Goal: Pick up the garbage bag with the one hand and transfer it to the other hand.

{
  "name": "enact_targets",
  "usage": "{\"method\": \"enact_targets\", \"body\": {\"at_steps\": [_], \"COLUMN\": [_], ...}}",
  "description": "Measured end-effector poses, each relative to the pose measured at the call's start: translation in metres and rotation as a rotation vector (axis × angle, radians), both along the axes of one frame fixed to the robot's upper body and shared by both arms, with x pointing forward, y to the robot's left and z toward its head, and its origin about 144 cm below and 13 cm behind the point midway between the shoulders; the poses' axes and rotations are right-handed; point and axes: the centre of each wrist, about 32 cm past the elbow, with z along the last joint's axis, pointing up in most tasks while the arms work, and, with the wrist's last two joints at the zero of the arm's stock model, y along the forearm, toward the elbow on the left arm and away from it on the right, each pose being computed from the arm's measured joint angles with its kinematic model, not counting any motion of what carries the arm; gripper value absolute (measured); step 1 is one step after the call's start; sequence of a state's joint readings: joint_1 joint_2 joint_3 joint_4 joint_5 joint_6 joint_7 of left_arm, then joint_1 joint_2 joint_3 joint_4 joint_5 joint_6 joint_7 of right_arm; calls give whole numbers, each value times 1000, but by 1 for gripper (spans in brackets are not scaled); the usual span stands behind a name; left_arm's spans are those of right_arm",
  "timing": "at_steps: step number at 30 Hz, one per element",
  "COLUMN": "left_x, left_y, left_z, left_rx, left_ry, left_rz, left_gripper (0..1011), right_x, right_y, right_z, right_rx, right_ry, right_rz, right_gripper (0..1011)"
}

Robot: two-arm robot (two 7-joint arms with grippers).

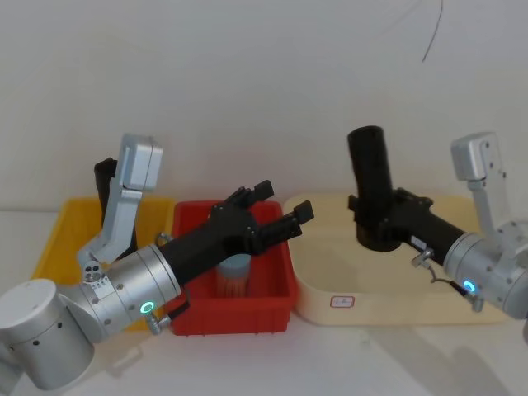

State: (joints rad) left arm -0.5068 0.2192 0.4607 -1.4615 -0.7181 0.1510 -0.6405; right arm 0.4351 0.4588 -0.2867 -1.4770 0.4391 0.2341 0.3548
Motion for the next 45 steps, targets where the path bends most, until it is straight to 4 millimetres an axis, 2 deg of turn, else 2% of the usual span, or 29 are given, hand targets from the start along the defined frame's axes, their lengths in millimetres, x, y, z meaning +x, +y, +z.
{"method": "enact_targets", "body": {"at_steps": [3,9,18,29,45], "left_x": [0,0,-1,-6,-18], "left_y": [0,0,1,16,55], "left_z": [0,0,-1,-3,-6], "left_rx": [0,0,-7,-32,-13], "left_ry": [0,0,-4,-21,-47], "left_rz": [0,0,13,118,333], "left_gripper": [1002,1002,1002,1001,1001], "right_x": [7,22,25,20,16], "right_y": [-8,-31,-43,-37,-6], "right_z": [0,-2,-1,6,8], "right_rx": [-13,-61,-147,-191,-167], "right_ry": [3,22,7,-49,-61], "right_rz": [-36,-136,-248,-271,-107], "right_gripper": [573,771,997,1002,1001]}}
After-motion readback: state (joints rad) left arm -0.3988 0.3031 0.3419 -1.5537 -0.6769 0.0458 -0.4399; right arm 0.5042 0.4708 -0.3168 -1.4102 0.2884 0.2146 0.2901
